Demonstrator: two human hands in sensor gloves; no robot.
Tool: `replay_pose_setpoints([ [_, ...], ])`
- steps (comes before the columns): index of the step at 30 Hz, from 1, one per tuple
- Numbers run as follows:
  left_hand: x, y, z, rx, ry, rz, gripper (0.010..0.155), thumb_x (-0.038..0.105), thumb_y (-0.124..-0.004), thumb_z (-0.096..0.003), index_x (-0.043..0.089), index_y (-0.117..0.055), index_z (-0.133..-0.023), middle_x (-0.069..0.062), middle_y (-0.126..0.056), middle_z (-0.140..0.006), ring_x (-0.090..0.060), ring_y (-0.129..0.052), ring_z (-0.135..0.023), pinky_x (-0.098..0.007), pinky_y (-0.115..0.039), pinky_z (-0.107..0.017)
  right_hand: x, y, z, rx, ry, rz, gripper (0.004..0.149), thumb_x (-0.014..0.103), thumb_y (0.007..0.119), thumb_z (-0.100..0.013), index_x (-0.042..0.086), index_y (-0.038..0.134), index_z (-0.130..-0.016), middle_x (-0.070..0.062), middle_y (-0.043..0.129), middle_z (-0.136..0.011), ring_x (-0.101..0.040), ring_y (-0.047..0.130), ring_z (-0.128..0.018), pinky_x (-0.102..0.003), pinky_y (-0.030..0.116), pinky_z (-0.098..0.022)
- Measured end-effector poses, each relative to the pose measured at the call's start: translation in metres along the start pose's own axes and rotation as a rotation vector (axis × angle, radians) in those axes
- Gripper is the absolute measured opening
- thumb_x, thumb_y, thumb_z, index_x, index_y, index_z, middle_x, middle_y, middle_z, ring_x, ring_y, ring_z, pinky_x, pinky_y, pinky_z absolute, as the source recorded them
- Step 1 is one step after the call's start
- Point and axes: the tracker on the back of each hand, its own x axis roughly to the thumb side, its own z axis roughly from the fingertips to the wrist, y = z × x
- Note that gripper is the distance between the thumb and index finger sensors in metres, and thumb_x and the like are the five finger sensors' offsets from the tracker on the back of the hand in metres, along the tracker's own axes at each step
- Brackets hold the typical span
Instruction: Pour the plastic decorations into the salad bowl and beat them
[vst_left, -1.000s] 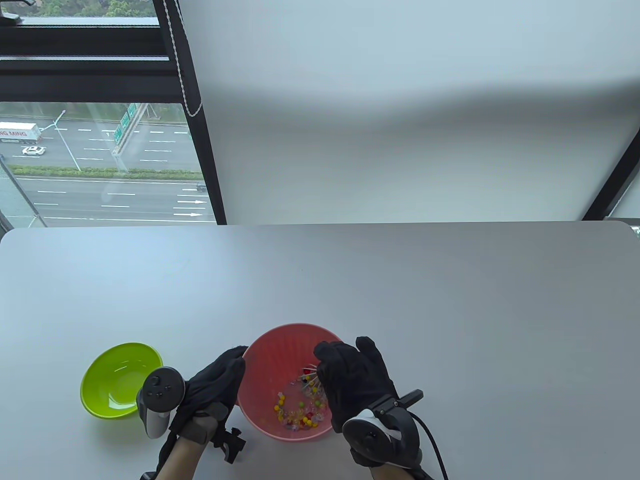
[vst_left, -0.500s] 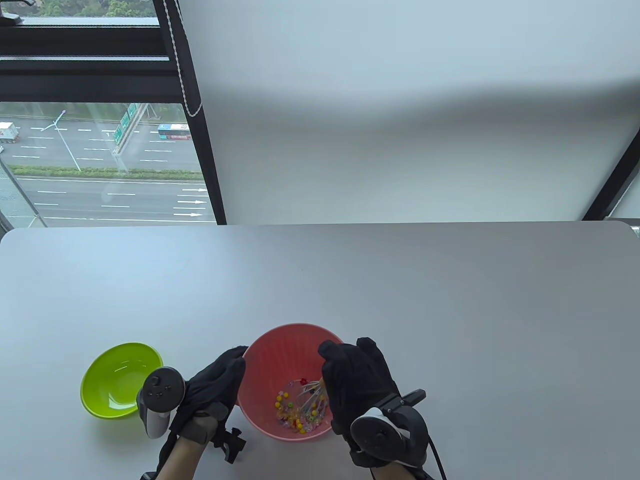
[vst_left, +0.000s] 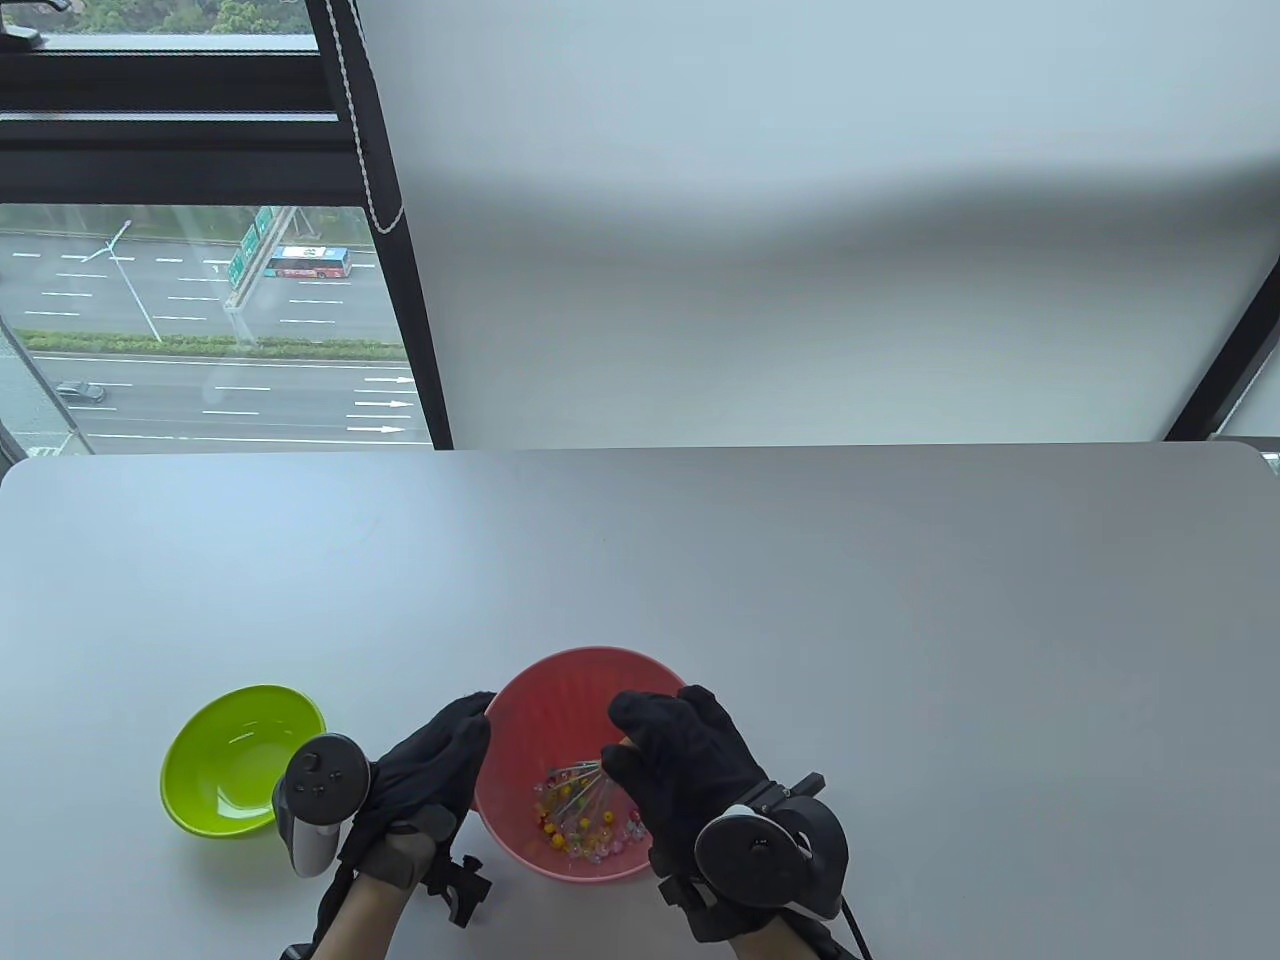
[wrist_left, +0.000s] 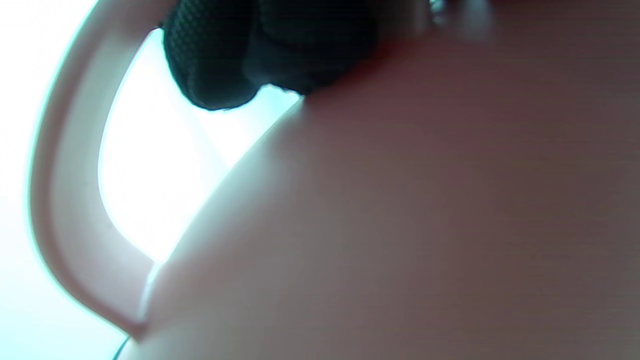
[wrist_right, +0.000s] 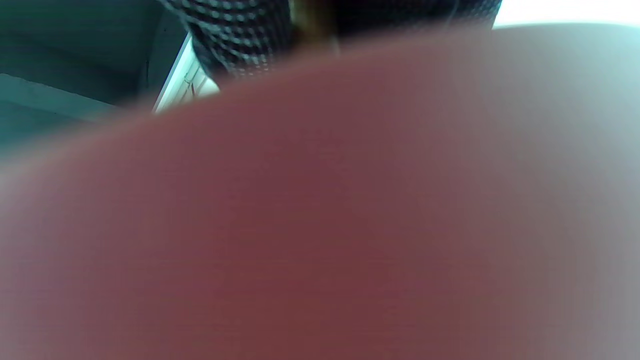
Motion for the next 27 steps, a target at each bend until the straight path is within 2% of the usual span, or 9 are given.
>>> replay_pose_setpoints([
  [8, 0.0, 0.0, 0.0, -0.001, -0.001, -0.001, 0.065, 0.057, -0.059, -0.0572, 0.007, -0.074, -0.096, -0.003, -0.092, -0.048, -0.033, -0.089, -0.06, -0.058, -0.056, -0.071, 0.003, 0.003, 0.002, -0.039, -0.029, 0.12, 0.052, 0.042, 0.079, -0.055, 0.031, 0.057, -0.101, 0.005, 0.076, -0.095, -0.017, 0.102, -0.064, -0.048, 0.061, -0.076],
  [14, 0.0, 0.0, 0.0, -0.002, -0.001, -0.003, 0.065, 0.057, -0.059, -0.0573, 0.007, -0.074, -0.096, -0.003, -0.092, -0.048, -0.033, -0.089, -0.06, -0.058, -0.056, -0.071, 0.004, 0.0, 0.003, -0.068, -0.064, 0.243, 0.05, 0.044, 0.074, -0.057, 0.031, 0.055, -0.102, 0.005, 0.076, -0.093, -0.016, 0.103, -0.059, -0.045, 0.064, -0.075],
  [27, 0.0, 0.0, 0.0, -0.001, -0.001, -0.001, 0.065, 0.057, -0.059, -0.0572, 0.007, -0.074, -0.096, -0.003, -0.092, -0.048, -0.033, -0.089, -0.06, -0.058, -0.056, -0.071, 0.0, -0.01, 0.004, -0.103, -0.053, 0.266, 0.047, 0.042, 0.061, -0.061, 0.029, 0.051, -0.105, 0.004, 0.074, -0.09, -0.018, 0.095, -0.053, -0.052, 0.061, -0.073],
])
